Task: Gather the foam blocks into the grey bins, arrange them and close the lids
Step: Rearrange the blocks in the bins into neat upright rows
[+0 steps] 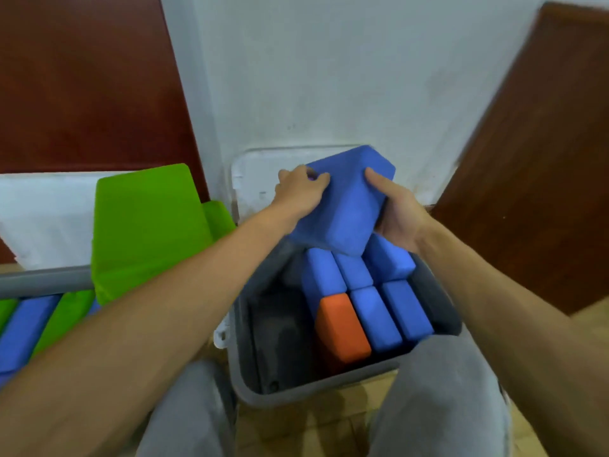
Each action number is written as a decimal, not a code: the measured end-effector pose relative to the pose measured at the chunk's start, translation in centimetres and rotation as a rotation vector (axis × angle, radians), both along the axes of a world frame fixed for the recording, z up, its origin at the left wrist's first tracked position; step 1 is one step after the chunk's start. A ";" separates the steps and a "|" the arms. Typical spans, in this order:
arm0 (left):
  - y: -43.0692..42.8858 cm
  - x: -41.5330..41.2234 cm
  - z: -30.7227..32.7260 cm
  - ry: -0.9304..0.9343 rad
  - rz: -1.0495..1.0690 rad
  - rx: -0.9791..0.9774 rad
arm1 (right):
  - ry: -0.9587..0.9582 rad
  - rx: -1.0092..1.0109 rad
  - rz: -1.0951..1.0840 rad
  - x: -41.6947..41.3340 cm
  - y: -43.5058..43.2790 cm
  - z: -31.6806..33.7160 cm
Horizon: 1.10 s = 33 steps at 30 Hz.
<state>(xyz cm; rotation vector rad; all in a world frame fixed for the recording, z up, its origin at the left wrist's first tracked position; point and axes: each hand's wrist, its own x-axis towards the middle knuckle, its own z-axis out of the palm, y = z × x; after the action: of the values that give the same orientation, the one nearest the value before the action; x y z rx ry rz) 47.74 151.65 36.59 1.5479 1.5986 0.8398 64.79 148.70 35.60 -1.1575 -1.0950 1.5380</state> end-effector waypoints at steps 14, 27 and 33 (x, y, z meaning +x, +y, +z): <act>-7.5 -2.6 -10.4 -0.327 -0.043 -0.440 | -0.694 -0.022 -0.021 -2.7 -2.7 -6.8; -10.1 -3.2 -19.8 -0.247 -0.062 -0.551 | -1.003 -0.092 0.531 -3.2 -3.3 -16.2; -9.4 -2.2 -22.2 -0.194 -0.015 -0.536 | -1.034 -0.035 0.527 -2.5 -2.4 -18.4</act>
<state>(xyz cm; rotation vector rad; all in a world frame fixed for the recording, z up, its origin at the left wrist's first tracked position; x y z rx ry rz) 45.50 142.29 14.40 1.0627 1.5089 0.4786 62.32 146.34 17.22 -1.8644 -2.1881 1.2911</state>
